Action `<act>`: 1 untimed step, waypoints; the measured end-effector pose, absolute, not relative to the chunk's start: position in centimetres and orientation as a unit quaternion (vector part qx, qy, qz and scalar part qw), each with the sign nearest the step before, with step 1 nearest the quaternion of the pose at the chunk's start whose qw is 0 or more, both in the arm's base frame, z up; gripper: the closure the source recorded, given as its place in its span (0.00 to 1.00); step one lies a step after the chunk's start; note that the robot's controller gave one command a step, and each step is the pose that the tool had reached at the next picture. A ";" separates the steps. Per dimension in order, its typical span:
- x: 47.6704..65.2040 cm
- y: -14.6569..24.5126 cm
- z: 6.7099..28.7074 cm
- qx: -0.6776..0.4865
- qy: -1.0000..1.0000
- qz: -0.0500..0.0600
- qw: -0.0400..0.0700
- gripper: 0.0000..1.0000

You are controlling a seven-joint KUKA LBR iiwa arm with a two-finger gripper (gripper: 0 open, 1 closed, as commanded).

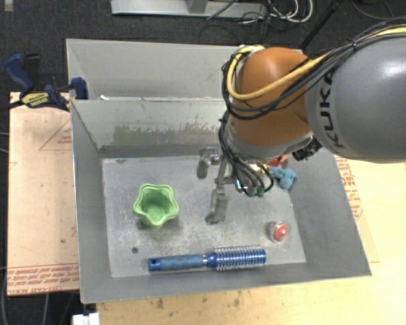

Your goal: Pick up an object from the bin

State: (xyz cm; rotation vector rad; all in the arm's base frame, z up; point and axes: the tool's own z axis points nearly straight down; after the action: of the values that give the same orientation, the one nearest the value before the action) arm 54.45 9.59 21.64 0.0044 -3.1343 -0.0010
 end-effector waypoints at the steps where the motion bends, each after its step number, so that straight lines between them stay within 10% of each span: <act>1: 52.2 19.1 7.0 0.015 -1.000 -0.001 0.001 0.00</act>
Offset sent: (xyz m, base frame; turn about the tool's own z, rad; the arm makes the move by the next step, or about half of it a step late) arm -0.0211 0.0919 -0.1417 -0.0202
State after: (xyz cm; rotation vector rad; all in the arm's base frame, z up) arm 52.16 19.14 7.04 0.0463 -3.1390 -0.0039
